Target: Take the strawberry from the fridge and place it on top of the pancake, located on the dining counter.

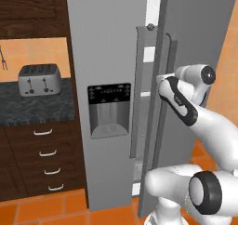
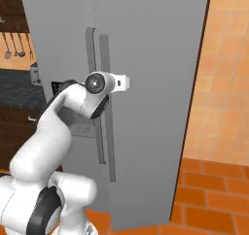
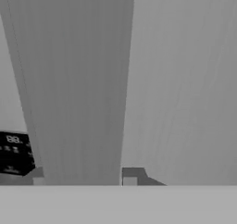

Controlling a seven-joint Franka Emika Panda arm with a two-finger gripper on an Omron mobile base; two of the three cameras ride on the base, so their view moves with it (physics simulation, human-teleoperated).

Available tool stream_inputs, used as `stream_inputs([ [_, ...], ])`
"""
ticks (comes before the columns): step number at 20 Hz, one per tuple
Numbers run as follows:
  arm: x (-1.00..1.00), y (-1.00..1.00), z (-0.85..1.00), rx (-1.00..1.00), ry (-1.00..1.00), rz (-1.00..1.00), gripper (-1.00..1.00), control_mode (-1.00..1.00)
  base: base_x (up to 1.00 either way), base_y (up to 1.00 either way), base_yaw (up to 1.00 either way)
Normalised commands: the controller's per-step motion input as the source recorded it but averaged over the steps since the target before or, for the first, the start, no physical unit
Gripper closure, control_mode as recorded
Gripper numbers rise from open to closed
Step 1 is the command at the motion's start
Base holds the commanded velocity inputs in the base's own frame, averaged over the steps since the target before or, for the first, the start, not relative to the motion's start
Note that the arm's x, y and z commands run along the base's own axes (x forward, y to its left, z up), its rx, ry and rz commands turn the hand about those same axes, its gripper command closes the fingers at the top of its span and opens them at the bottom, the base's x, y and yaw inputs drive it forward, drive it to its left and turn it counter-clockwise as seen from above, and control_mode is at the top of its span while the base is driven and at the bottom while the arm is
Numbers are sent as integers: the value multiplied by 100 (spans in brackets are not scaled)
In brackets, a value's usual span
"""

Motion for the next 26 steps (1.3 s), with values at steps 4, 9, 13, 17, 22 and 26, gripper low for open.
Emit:
stream_inputs([
  [4, -100, -99, 7, 2, 4, -6, 100, -100, 0, 0, 0],
  [9, -79, -74, 2, 0, 13, -7, -100, -100, 0, 0, 0],
  [13, -82, -15, 21, -1, 8, -7, -100, -100, 0, 0, 0],
  [17, -97, 18, 43, 0, 2, -6, -100, -100, 0, 0, 0],
  [22, -99, 37, 27, -8, 0, -8, -100, -100, 0, 0, 0],
  [26, -78, 61, 0, -18, 3, 0, -100, -100, 0, 0, 0],
])
